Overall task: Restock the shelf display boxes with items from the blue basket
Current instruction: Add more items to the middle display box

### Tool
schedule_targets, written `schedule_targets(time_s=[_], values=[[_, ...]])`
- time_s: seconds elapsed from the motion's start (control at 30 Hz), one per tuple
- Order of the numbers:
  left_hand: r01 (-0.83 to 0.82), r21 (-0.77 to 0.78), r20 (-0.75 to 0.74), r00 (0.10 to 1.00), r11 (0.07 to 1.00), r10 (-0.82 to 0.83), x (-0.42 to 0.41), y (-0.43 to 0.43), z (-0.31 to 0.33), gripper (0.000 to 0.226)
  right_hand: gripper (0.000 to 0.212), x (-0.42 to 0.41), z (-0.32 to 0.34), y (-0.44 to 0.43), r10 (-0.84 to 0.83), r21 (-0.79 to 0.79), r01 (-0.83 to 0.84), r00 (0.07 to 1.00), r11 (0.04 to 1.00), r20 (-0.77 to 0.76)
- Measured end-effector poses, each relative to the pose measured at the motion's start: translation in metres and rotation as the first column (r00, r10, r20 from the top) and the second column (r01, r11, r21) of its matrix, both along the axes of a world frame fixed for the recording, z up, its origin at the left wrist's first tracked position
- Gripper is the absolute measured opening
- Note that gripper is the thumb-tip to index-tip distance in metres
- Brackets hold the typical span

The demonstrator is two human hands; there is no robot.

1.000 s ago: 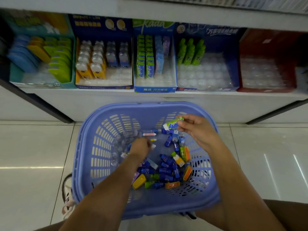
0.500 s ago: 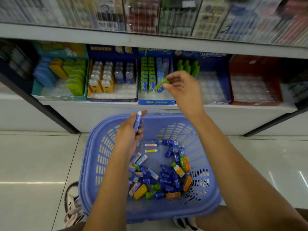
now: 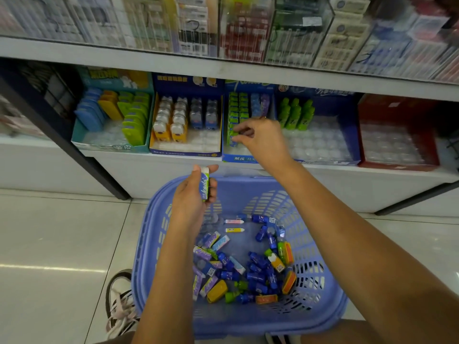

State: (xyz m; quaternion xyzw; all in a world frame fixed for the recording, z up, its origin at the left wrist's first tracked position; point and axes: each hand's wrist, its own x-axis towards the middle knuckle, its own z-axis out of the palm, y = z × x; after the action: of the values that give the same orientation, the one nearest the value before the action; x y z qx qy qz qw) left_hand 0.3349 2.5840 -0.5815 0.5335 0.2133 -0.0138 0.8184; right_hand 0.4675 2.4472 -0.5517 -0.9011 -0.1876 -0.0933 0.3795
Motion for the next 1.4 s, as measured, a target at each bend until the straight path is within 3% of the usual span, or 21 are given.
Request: schedule_targets(time_s=[0.2, 0.27, 0.33, 0.37, 0.43, 0.5, 0.53, 0.6, 0.73, 0.8, 0.9, 0.97, 1.03, 1.4], values=[[-0.108, -0.058, 0.019, 0.994, 0.992, 0.11, 0.006, -0.002, 0.007, 0.033, 0.023, -0.005, -0.006, 0.003, 0.036, -0.162, -0.021, 0.995, 0.987, 0.095], [-0.121, 0.113, -0.006, 0.992, 0.986, 0.122, 0.005, -0.004, 0.007, 0.032, 0.027, -0.012, -0.003, 0.001, 0.003, -0.159, 0.013, 0.995, 0.987, 0.097], [-0.125, 0.283, -0.006, 0.991, 0.951, 0.132, 0.004, -0.006, 0.008, 0.03, 0.025, -0.027, 0.001, -0.004, -0.08, -0.019, 0.08, 0.997, 0.997, -0.013], [-0.129, 0.307, 0.004, 0.991, 0.943, 0.135, 0.003, -0.006, 0.01, 0.03, 0.019, -0.037, 0.003, -0.006, -0.085, 0.095, 0.1, 0.984, 0.99, -0.154], [-0.122, 0.264, 0.018, 0.992, 0.957, 0.121, 0.005, -0.008, 0.013, 0.029, 0.017, -0.063, 0.004, -0.008, 0.062, 0.281, 0.087, 0.874, 0.956, -0.482], [-0.106, 0.241, 0.056, 0.994, 0.965, 0.096, 0.006, -0.013, 0.016, 0.028, 0.019, -0.087, 0.0, -0.007, 0.237, 0.404, 0.063, 0.724, 0.912, -0.648], [-0.109, 0.256, 0.086, 0.992, 0.961, 0.09, 0.006, -0.016, 0.018, 0.026, 0.018, -0.096, -0.003, -0.007, 0.309, 0.483, 0.076, 0.68, 0.872, -0.665], [-0.135, 0.245, 0.138, 0.985, 0.96, 0.104, 0.007, -0.021, 0.02, 0.021, 0.013, -0.106, -0.006, -0.007, 0.353, 0.594, 0.144, 0.686, 0.791, -0.637], [-0.125, 0.246, 0.191, 0.978, 0.961, 0.079, 0.013, -0.027, 0.021, 0.017, 0.011, -0.097, -0.002, -0.014, 0.133, 0.652, 0.328, 0.822, 0.684, -0.553], [-0.053, 0.457, 0.198, 0.979, 0.888, -0.043, 0.018, -0.028, 0.02, 0.026, 0.013, -0.08, 0.003, -0.025, -0.054, 0.618, 0.349, 0.895, 0.704, -0.443], [0.088, 0.83, 0.09, 0.954, 0.551, -0.287, 0.029, -0.03, 0.014, 0.045, 0.018, -0.051, 0.01, -0.035, -0.19, 0.405, 0.256, 0.962, 0.878, -0.195], [0.155, 0.936, -0.016, 0.916, 0.317, -0.4, 0.035, -0.032, 0.009, 0.055, 0.021, -0.035, 0.012, -0.033, -0.18, 0.201, 0.192, 0.981, 0.961, -0.075], [0.162, 0.968, -0.063, 0.898, 0.194, -0.436, 0.037, -0.032, 0.006, 0.059, 0.02, -0.023, 0.011, -0.029, -0.132, 0.069, 0.132, 0.991, 0.989, -0.011], [0.102, 0.981, -0.016, 0.89, 0.165, -0.456, 0.038, -0.029, -0.002, 0.057, 0.017, 0.003, 0.007, -0.02, 0.03, -0.123, -0.032, 0.999, 0.992, -0.018]])
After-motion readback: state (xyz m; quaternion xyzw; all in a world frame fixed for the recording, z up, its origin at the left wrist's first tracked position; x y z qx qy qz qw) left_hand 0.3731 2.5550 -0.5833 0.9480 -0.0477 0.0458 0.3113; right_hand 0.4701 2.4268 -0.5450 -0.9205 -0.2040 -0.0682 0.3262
